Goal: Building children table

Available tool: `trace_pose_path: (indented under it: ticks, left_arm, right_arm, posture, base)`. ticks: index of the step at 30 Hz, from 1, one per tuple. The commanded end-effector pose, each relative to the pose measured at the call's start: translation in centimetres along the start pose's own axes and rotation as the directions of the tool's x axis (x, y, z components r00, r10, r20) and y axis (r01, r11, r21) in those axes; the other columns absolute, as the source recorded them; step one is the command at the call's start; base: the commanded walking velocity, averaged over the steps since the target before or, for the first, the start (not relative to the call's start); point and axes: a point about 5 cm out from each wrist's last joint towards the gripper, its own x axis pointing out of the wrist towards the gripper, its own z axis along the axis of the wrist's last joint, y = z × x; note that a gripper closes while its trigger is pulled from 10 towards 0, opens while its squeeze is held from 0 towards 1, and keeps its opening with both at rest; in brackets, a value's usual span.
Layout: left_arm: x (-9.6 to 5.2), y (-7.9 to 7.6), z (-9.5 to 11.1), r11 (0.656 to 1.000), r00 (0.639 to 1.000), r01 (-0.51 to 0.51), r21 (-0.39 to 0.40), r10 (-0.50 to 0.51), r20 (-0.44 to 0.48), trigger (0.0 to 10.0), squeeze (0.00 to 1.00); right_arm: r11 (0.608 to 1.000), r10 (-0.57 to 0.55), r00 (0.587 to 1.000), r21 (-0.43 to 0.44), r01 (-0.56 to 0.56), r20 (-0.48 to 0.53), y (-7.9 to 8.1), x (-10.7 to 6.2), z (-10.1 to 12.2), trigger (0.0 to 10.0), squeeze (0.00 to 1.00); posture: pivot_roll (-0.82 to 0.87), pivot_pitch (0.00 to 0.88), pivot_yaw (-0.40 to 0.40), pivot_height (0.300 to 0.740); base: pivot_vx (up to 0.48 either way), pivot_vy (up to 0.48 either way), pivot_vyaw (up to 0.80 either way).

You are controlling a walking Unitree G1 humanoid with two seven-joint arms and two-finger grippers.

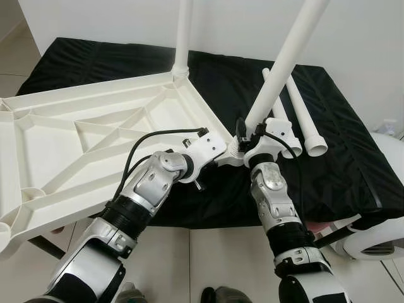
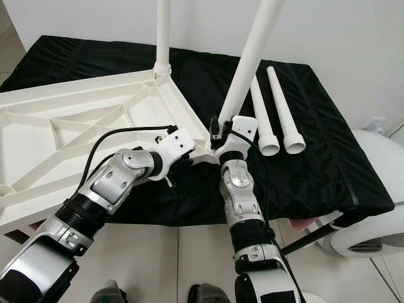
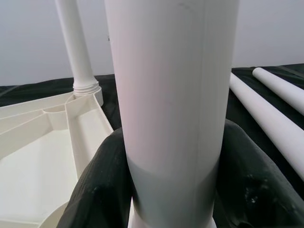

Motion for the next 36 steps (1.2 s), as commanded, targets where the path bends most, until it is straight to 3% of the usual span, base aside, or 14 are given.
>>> trace_pose_path:
  ticks: [1,12,24,36]
  left_arm:
    - [0.0,-0.3,-0.1,1.000,1.000,0.006,-0.004,-0.006,-0.010,10.0,0.00]
    - [-0.1,-0.3,-0.1,1.000,1.000,0.000,-0.010,0.000,-0.008,10.0,0.00]
    - [-0.4,-0.3,-0.2,1.000,1.000,-0.001,-0.015,0.001,-0.012,10.0,0.00]
    - [-0.4,-0.4,0.0,1.000,1.000,0.001,-0.012,-0.001,-0.009,10.0,0.00]
  right_arm:
    - [0.998,-0.068,0.969,-0.030,0.063,-0.236,-1.0,-1.6,-4.5,10.0,0.00]
    - [0.991,-0.131,0.960,-0.064,0.119,-0.247,0.4,-1.4,-4.7,10.0,0.00]
    - [0.969,-0.248,0.930,-0.074,0.236,-0.273,-0.5,-2.4,-5.3,10.0,0.00]
    - [0.964,-0.267,0.922,-0.078,0.255,-0.279,-0.8,-2.7,-5.5,10.0,0.00]
  posture:
    - [0.05,0.069,-0.080,0.740]
    - [0.06,0.082,-0.089,0.740]
    - [0.06,0.091,-0.084,0.740]
    - [0.06,0.086,-0.084,0.740]
  base:
    - [0.000,0.000,0.00]
    - [0.000,0.000,0.00]
    - [0.000,0.000,0.00]
    - [0.000,0.000,0.00]
